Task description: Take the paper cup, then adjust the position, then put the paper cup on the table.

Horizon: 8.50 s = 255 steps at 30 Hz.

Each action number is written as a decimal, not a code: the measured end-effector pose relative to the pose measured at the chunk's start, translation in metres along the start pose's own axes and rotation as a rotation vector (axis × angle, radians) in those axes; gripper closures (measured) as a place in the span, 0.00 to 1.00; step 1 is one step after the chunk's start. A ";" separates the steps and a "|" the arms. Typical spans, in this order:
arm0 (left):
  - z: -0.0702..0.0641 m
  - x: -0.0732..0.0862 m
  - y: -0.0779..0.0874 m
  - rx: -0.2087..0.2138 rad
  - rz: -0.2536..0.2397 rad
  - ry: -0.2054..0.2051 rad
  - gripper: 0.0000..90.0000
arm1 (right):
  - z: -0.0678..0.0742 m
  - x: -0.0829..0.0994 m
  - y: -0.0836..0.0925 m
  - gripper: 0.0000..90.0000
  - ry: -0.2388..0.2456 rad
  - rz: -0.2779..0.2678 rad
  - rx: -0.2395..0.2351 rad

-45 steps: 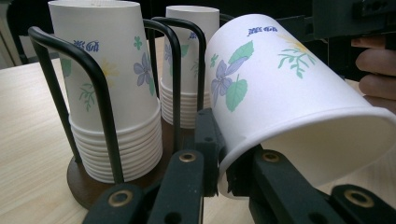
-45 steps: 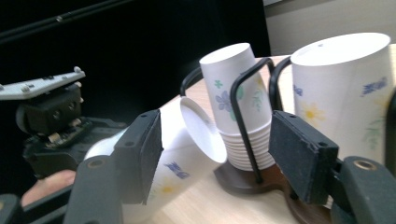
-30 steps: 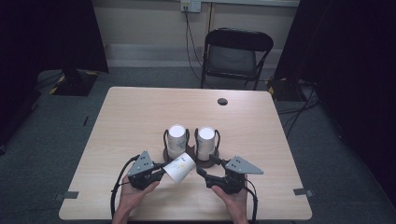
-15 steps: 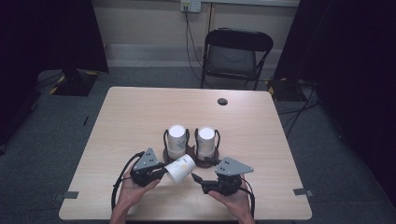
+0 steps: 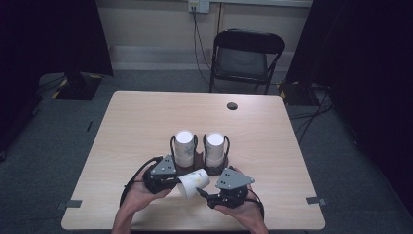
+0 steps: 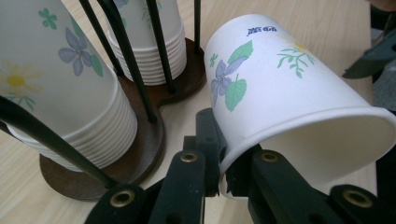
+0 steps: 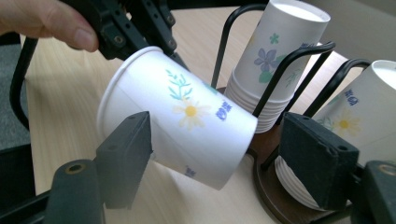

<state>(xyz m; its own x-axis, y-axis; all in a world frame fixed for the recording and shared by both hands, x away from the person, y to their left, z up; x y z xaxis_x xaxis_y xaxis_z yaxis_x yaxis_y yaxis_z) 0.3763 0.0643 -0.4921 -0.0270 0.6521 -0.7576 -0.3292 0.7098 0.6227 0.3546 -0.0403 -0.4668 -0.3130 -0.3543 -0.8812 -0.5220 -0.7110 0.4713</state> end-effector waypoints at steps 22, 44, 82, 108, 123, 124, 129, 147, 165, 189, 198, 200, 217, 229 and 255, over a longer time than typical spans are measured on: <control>0.002 -0.008 0.006 0.115 0.093 -0.037 0.97 | 0.028 0.002 -0.018 0.19 0.407 0.144 0.052; 0.003 -0.011 0.002 0.147 0.085 0.006 0.96 | 0.028 0.006 -0.042 0.20 0.633 0.192 0.163; 0.008 -0.030 0.009 0.072 -0.050 0.044 0.84 | 0.023 0.001 -0.036 0.34 0.474 0.118 0.159; 0.010 -0.034 0.014 -0.042 -0.172 0.028 0.85 | 0.013 0.000 -0.027 0.37 0.231 0.016 0.094; 0.014 -0.033 0.022 -0.110 -0.237 0.066 0.80 | 0.011 0.000 -0.026 0.37 0.096 -0.027 0.029; 0.015 -0.033 0.023 -0.121 -0.239 0.071 0.78 | 0.011 0.000 -0.026 0.37 0.090 -0.027 0.023; 0.017 -0.032 0.025 -0.159 -0.268 0.089 0.73 | 0.009 0.001 -0.026 0.37 0.049 -0.038 0.021; 0.034 -0.006 0.041 -0.335 -0.275 0.157 0.36 | -0.011 0.009 -0.017 0.36 -0.106 -0.101 0.031; 0.040 0.037 0.051 -0.449 -0.281 0.214 0.17 | -0.044 0.020 0.009 0.36 -0.215 -0.148 0.134; 0.054 0.105 0.060 -0.715 -0.191 0.395 0.17 | -0.102 0.023 0.041 0.35 -0.320 -0.213 0.295; 0.056 0.108 0.058 -0.746 -0.180 0.417 0.17 | -0.127 0.020 0.039 0.35 -0.338 -0.219 0.329; 0.056 0.108 0.058 -0.763 -0.165 0.407 0.17 | -0.131 0.019 0.037 0.35 -0.350 -0.222 0.330; 0.056 0.108 0.065 -0.802 -0.215 0.416 0.17 | -0.177 -0.008 0.027 0.35 -0.364 -0.267 0.379; 0.055 0.107 0.065 -0.799 -0.217 0.406 0.17 | -0.215 0.008 -0.004 0.33 -0.408 -0.196 0.421; 0.055 0.106 0.063 -0.796 -0.198 0.398 0.18 | -0.242 0.053 -0.034 0.29 -0.508 -0.076 0.449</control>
<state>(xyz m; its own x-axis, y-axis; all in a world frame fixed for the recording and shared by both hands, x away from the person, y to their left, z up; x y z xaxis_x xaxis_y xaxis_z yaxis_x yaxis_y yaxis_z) 0.4048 0.1931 -0.5228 -0.1752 0.2930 -0.9399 -0.9129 0.3091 0.2665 0.5474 -0.1816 -0.5382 -0.5390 0.0936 -0.8371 -0.8016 -0.3622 0.4757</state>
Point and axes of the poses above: each handheld gripper's, and its own axes: y roughly backward along the jaws, x roughly out of its underside, z roughly to its left, the point moved 10 cm from there along -y, roughly forward along the jaws, and after that the axes turned 13 degrees about -y, right-handed, at the moved point
